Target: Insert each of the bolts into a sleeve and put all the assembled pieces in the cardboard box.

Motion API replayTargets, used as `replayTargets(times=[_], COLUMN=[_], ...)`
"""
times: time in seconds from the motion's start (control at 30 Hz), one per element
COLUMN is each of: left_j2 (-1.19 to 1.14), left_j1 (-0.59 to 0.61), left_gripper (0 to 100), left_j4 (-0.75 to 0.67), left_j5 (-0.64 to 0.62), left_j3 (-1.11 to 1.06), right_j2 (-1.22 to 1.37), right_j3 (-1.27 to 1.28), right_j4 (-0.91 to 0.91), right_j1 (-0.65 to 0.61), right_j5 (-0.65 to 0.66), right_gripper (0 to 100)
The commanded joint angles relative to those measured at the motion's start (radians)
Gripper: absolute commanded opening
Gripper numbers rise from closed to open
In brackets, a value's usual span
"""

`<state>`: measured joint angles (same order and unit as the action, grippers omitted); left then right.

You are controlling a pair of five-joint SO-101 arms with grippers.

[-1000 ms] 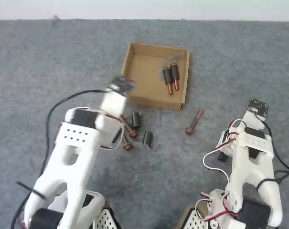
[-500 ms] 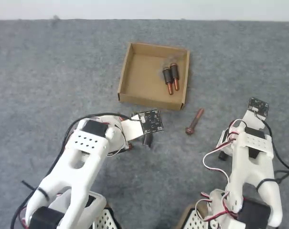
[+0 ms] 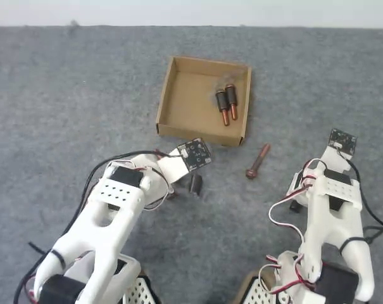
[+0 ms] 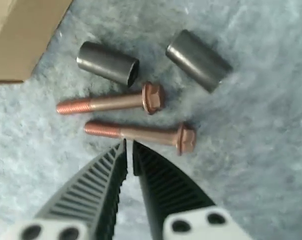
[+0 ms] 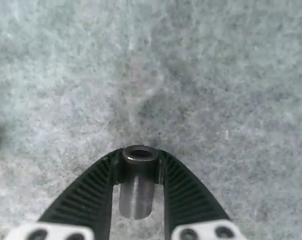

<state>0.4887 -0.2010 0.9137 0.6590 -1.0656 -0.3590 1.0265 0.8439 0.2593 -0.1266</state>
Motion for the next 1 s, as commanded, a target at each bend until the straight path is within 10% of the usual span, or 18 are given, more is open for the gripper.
replayTargets(times=[0.0,0.97], left_j2=[0.005,0.003], left_j1=[0.002,-0.138], left_gripper=[1,1], left_j4=[0.058,-0.064], left_j5=[-0.155,-0.537], left_j3=[0.005,-0.085], right_j2=[-0.048,-0.05], right_j3=[-0.008,0.014], right_j4=[-0.015,-0.005], right_j1=[0.005,-0.016], right_j5=[0.012,0.012], right_gripper=[0.6,0.6])
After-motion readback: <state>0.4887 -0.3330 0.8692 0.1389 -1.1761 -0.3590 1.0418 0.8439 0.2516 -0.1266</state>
